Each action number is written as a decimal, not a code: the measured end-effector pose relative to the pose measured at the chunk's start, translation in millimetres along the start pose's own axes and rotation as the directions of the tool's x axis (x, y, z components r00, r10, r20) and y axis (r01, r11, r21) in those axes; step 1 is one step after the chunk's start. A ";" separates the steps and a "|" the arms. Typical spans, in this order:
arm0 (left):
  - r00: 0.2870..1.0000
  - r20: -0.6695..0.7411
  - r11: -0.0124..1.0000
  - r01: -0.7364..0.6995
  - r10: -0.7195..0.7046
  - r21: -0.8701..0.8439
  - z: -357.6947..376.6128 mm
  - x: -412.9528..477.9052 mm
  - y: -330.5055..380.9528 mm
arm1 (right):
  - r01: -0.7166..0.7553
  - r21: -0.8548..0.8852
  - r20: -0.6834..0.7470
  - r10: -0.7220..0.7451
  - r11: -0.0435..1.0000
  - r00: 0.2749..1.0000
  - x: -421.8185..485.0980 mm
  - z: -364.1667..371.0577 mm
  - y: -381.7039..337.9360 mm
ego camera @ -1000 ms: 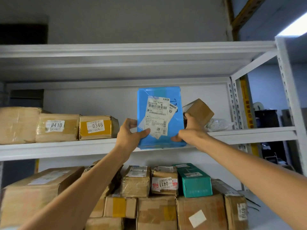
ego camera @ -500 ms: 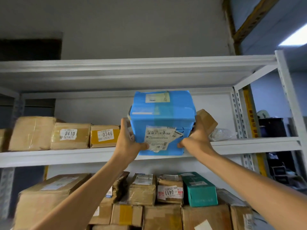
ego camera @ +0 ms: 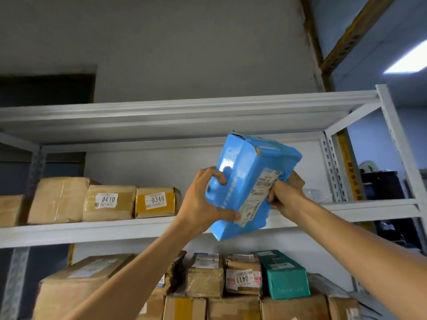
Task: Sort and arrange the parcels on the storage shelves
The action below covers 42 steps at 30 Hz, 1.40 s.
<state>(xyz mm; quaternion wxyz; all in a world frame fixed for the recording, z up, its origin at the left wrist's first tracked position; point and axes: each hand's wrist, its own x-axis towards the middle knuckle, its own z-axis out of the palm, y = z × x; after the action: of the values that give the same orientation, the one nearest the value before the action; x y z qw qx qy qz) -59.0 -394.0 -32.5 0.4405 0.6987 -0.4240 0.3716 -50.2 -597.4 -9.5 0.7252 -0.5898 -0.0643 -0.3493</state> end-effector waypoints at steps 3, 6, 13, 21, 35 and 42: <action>0.991 -0.045 0.977 0.113 -0.123 -0.183 -0.5 4.6 7.6 | -0.035 0.000 0.071 0.035 0.999 0.997 -4.8 -1.7 -2.7; 0.937 -0.153 0.890 0.236 -0.315 -0.389 -13.1 12.2 7.3 | -0.053 -0.004 0.138 0.053 0.999 0.989 -12.0 -3.1 -15.6; 0.793 0.079 0.412 0.395 -0.604 -0.821 -39.3 22.4 -6.1 | 0.043 0.100 0.410 -0.081 0.994 0.908 -23.3 5.7 -43.1; 0.928 -0.086 0.814 0.271 -0.363 -0.513 -33.4 32.3 18.5 | 0.187 -0.060 0.347 -0.155 0.981 0.925 -17.3 13.5 -57.5; 0.930 -0.189 0.948 0.297 -0.315 -0.116 -41.2 5.8 -17.6 | 0.180 -0.183 0.364 -0.104 0.966 0.925 -15.9 18.5 -17.4; 0.909 -0.286 0.941 0.333 -0.305 0.055 -35.8 -5.2 -76.9 | 0.167 -0.274 0.395 -0.048 0.947 0.917 9.3 43.2 38.1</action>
<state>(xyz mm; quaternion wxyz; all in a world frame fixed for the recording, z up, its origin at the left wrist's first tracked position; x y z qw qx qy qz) 4.7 -339.9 -48.2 0.5130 0.7222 -0.2198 0.4086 -7.3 -560.2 -22.9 0.5790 -0.7462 -0.1832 -0.2727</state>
